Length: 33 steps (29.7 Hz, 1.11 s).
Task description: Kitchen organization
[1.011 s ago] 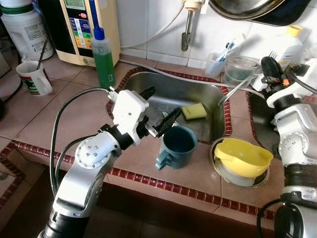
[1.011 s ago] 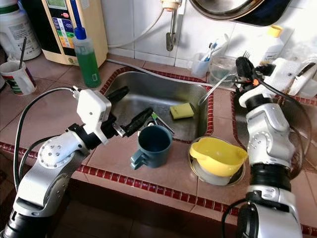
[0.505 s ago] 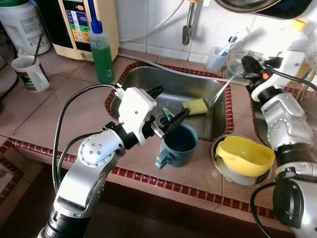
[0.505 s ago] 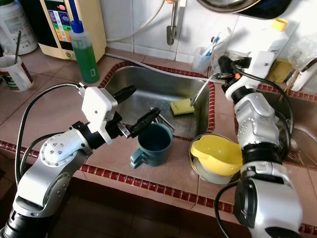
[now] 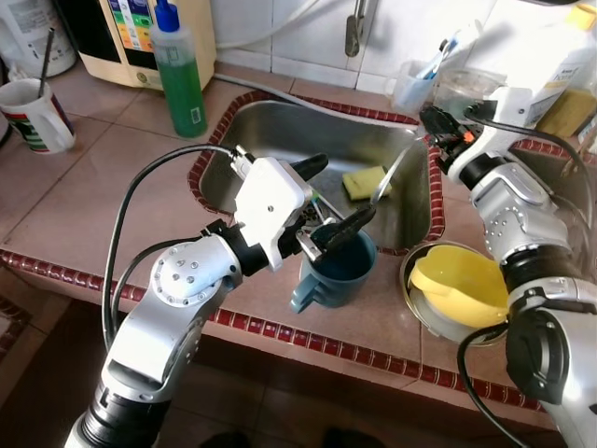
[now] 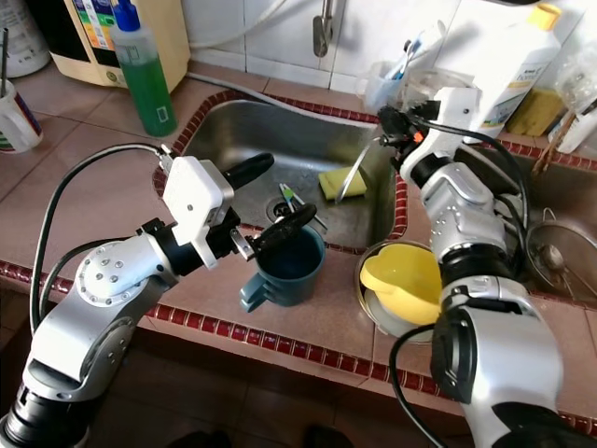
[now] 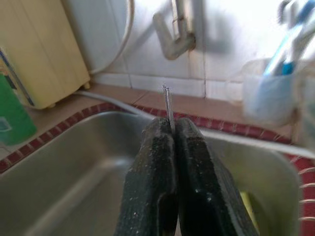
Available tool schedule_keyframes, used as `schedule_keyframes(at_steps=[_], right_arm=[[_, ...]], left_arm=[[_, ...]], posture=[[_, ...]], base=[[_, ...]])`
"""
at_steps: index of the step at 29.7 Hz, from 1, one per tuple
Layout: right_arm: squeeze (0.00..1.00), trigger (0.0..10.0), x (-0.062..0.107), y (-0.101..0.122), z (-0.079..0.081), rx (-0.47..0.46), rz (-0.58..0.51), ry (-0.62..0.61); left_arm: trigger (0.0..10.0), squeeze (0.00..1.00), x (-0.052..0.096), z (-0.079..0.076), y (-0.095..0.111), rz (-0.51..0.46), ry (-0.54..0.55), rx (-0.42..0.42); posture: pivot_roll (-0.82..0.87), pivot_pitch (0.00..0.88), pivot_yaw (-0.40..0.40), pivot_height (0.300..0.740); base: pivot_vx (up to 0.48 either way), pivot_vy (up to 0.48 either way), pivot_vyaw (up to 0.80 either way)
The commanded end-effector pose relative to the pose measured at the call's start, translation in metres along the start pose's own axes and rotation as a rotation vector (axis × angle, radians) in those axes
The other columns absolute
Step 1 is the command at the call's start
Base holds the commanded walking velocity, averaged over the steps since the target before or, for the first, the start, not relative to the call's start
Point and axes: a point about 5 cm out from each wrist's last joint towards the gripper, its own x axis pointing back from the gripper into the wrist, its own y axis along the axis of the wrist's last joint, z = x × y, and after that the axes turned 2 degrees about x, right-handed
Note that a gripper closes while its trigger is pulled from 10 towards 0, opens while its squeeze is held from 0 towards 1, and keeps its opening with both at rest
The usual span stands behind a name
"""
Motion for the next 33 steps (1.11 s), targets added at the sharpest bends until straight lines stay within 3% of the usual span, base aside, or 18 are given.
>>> schedule_keyframes(at_steps=[1, 15, 16, 33], right_arm=[[0.00, 10.0, -0.001, 0.000, 0.000, -0.020, 0.012, 0.009], [0.01, 10.0, -0.005, -0.011, 0.011, -0.077, 0.064, 0.080], [1.00, 10.0, -0.005, -0.011, 0.010, -0.086, 0.067, 0.082], [1.00, 10.0, -0.006, -0.004, 0.008, -0.113, 0.039, 0.086]], left_arm=[[10.0, 0.00, -0.002, -0.002, 0.000, 0.000, -0.028, -0.007], [10.0, 0.00, -0.008, 0.005, 0.002, 0.002, -0.037, -0.024], [10.0, 0.00, -0.008, 0.006, 0.002, 0.001, -0.036, -0.026], [10.0, 0.00, -0.011, 0.008, 0.004, -0.015, -0.036, -0.041]], posture=[[-0.14, 0.251, -0.073, 0.732], [-0.14, 0.273, -0.077, 0.732], [-0.14, 0.271, -0.077, 0.732], [-0.13, 0.232, -0.073, 0.732]], base=[[0.000, 0.000, 0.00], [0.000, 0.000, 0.00], [0.000, 0.000, 0.00], [0.000, 0.000, 0.00]])
